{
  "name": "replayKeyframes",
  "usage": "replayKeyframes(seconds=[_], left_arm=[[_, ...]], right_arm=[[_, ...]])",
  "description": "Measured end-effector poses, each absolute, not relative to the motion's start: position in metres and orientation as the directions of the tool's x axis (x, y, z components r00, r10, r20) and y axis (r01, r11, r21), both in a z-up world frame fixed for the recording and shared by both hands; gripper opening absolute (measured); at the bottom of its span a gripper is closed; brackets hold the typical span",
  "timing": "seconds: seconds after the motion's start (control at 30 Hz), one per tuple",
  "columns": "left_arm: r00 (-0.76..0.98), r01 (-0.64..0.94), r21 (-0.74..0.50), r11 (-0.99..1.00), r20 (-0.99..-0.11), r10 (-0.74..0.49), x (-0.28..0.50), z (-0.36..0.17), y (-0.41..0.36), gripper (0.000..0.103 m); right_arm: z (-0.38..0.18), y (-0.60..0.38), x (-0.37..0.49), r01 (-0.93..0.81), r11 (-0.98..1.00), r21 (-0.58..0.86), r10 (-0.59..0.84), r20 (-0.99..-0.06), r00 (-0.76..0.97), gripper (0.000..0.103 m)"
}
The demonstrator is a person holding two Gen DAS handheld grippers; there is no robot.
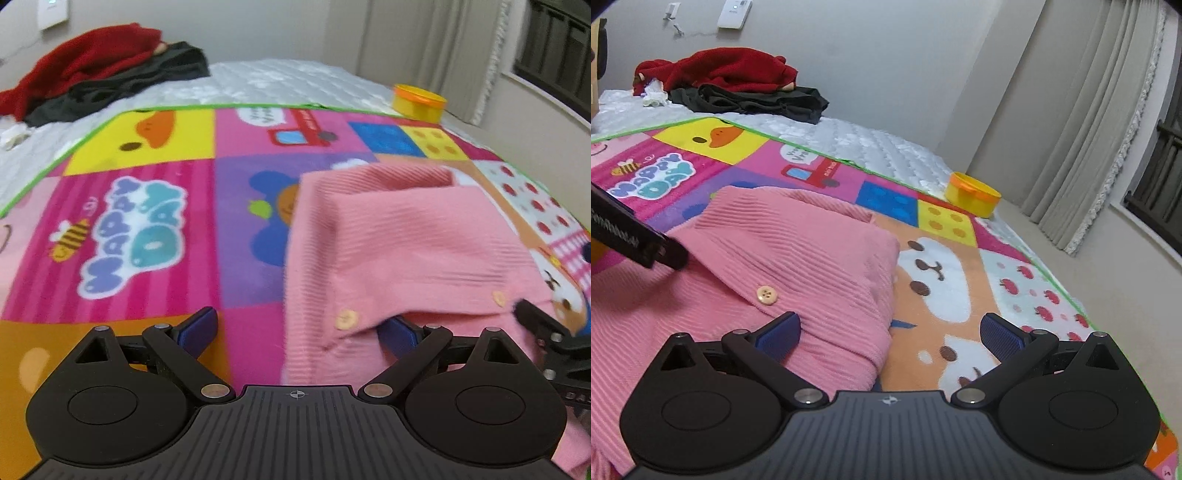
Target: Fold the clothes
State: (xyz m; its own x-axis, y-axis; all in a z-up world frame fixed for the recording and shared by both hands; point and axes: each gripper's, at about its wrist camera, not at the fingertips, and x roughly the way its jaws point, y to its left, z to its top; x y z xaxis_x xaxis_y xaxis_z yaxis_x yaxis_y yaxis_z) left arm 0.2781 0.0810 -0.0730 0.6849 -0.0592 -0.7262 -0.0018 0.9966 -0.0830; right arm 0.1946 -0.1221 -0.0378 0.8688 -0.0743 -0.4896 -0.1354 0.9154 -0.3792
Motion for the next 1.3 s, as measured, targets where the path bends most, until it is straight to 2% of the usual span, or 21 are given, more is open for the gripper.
replayKeyframes(seconds=[0.13, 0.2, 0.33, 0.4, 0.47, 0.57, 0.63, 0.7, 0.8, 0.9, 0.97, 1.07, 1.13, 1.23, 1.3], left_arm=[[0.687, -0.03, -0.084, 0.996, -0.726, -0.04, 0.28, -0.07, 0.089, 0.098], [0.692, -0.024, -0.067, 0.997, -0.721, -0.032, 0.279, -0.067, 0.088, 0.099], [0.691, 0.008, 0.005, 1.0, -0.723, -0.002, 0.274, -0.059, 0.085, 0.099], [0.709, 0.026, 0.023, 0.999, -0.705, -0.002, 0.264, -0.05, 0.088, 0.099], [0.732, 0.035, -0.029, 0.999, -0.68, -0.046, 0.256, -0.041, 0.097, 0.1], [0.738, 0.025, -0.261, 0.965, -0.647, -0.194, 0.255, -0.034, 0.12, 0.101], [0.744, 0.016, -0.392, 0.92, -0.61, -0.273, 0.258, -0.034, 0.13, 0.101], [0.745, -0.006, -0.445, 0.896, -0.599, -0.293, 0.267, -0.041, 0.129, 0.102], [0.684, -0.063, -0.32, 0.945, -0.703, -0.192, 0.285, -0.064, 0.111, 0.102], [0.642, -0.02, -0.107, 0.994, -0.764, -0.069, 0.286, -0.078, 0.091, 0.102], [0.656, -0.03, -0.149, 0.988, -0.749, -0.093, 0.284, -0.074, 0.096, 0.102], [0.678, -0.043, -0.212, 0.976, -0.724, -0.127, 0.281, -0.068, 0.104, 0.102], [0.69, -0.052, -0.245, 0.968, -0.71, -0.143, 0.28, -0.064, 0.108, 0.102], [0.667, -0.068, -0.169, 0.983, -0.741, -0.082, 0.285, -0.07, 0.105, 0.102], [0.659, -0.045, -0.052, 0.998, -0.752, -0.01, 0.287, -0.076, 0.098, 0.103]], right_arm=[[-0.036, -0.127, 0.196, -0.083, 0.909, -0.408, -0.127, -0.461, 0.878, 0.103], [-0.037, -0.131, 0.199, -0.073, 0.915, -0.398, -0.137, -0.476, 0.869, 0.103], [-0.038, -0.134, 0.198, -0.092, 0.919, -0.384, -0.119, -0.492, 0.863, 0.103], [-0.033, -0.139, 0.194, -0.132, 0.936, -0.326, -0.055, -0.505, 0.861, 0.103], [-0.025, -0.145, 0.193, -0.18, 0.957, -0.228, 0.035, -0.524, 0.851, 0.103], [-0.007, -0.15, 0.187, -0.226, 0.971, -0.073, 0.163, -0.489, 0.857, 0.103], [-0.003, -0.146, 0.191, -0.206, 0.977, -0.059, 0.154, -0.475, 0.866, 0.103], [-0.01, -0.142, 0.2, -0.174, 0.98, -0.093, 0.106, -0.497, 0.861, 0.103], [-0.037, -0.14, 0.216, -0.129, 0.97, -0.204, -0.02, -0.599, 0.801, 0.103], [-0.038, -0.15, 0.217, -0.127, 0.981, -0.145, 0.008, -0.625, 0.78, 0.103], [-0.027, -0.153, 0.215, -0.126, 0.986, -0.108, 0.036, -0.605, 0.795, 0.102], [-0.01, -0.157, 0.22, -0.166, 0.986, -0.028, 0.117, -0.597, 0.794, 0.093], [-0.005, -0.16, 0.233, -0.182, 0.983, 0.034, 0.163, -0.619, 0.768, 0.083], [-0.022, -0.16, 0.252, -0.178, 0.983, 0.05, 0.159, -0.714, 0.682, 0.079], [-0.036, -0.16, 0.254, -0.188, 0.982, 0.029, 0.145, -0.755, 0.64, 0.081]])
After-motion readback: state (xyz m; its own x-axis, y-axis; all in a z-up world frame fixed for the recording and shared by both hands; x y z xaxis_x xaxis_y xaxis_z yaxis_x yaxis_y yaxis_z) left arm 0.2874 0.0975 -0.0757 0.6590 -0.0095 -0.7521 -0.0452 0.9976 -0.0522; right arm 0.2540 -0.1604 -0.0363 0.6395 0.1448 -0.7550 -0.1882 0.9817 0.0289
